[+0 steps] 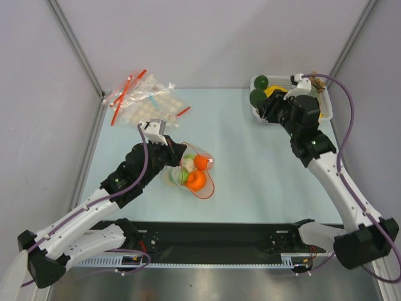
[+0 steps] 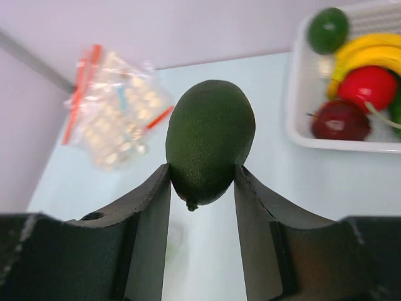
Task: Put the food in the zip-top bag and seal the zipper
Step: Pick up the fake fruit from the bin, then place the fake fruit in the zipper food storage bag.
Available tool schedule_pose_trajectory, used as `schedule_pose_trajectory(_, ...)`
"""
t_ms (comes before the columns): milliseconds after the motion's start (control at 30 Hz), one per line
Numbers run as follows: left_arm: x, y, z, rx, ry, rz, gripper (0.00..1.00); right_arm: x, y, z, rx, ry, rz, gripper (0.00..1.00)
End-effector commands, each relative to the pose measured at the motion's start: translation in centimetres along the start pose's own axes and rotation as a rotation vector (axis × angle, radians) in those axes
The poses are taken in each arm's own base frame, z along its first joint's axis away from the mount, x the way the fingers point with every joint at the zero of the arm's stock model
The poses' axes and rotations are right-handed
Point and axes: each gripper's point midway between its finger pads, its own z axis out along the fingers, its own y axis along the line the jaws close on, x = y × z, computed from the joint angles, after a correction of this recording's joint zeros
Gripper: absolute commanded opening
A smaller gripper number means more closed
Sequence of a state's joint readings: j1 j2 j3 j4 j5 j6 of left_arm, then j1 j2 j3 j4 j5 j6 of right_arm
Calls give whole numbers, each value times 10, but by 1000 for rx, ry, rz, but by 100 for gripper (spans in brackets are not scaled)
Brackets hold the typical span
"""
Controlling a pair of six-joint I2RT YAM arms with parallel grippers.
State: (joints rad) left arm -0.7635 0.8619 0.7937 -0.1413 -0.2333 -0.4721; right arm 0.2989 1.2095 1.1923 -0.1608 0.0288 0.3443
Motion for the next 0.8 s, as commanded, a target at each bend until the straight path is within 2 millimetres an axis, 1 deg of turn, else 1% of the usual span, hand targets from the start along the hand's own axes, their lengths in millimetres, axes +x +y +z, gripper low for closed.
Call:
schedule_pose_trajectory(0, -25, -10, 0, 29, -82, -28, 0, -14, 55, -44, -213, -64, 30, 34)
schedule_pose_trajectory(33, -25, -10, 1, 25, -82, -26, 0, -11, 68, -61, -262, -65, 32, 34)
schedule_pose_trajectory(67, -24, -9, 1, 25, -80, -24, 0, 0, 71, -60, -275, -39, 31, 34)
schedule_pose_trajectory(100, -25, -8, 2, 20, -81, -24, 0, -3, 77, -75, -307, -56, 35, 33)
schedule_pose_trajectory(133, -25, -9, 1, 20, -83, -23, 0, 0, 82, -81, -333, -55, 39, 33)
schedule_pose_trajectory(167, -25, -8, 2, 18, -81, -19, 0, 9, 93, -89, -383, -36, 36, 33)
schedule_pose_trajectory(200, -25, -8, 1, 18, -81, -19, 0, 16, 95, -98, -408, -30, 38, 33)
schedule_pose_trajectory(233, -25, -8, 1, 14, -77, -15, 0, 21, 100, -102, -438, -31, 29, 33)
schedule_pose_trajectory(267, -27, -8, 0, 15, -80, -14, 0, 30, 112, -111, -498, -12, 16, 33)
schedule_pose_trajectory(300, -27, -8, 0, 13, -83, -15, 0, 42, 114, -112, -515, 7, -8, 33)
schedule_pose_trajectory(333, -28, -8, -1, 12, -85, -12, 0, 45, 119, -119, -540, 6, -15, 33)
schedule_pose_trajectory(400, -28, -7, -1, 8, -82, -8, 0, 58, 138, -132, -629, 33, -40, 32)
schedule_pose_trajectory(467, -30, -7, -2, 5, -83, -7, 0, 65, 151, -141, -690, 38, -75, 32)
schedule_pose_trajectory(500, -31, -7, -3, 5, -87, -6, 0, 73, 165, -151, -745, 57, -93, 32)
schedule_pose_trajectory(567, -33, -6, -5, -1, -96, -8, 0, 85, 174, -155, -767, 69, -138, 32)
schedule_pose_trajectory(600, -35, -5, -6, -5, -103, -8, 0, 94, 185, -163, -807, 85, -159, 32)
schedule_pose_trajectory(700, -35, -2, -6, -16, -107, -6, 0, 109, 194, -167, -818, 89, -221, 32)
schedule_pose_trajectory(733, -35, -3, -7, -16, -108, -7, 0, 113, 199, -172, -823, 85, -233, 32)
schedule_pose_trajectory(767, -34, -2, -5, -16, -104, -4, 0, 117, 200, -172, -820, 83, -259, 32)
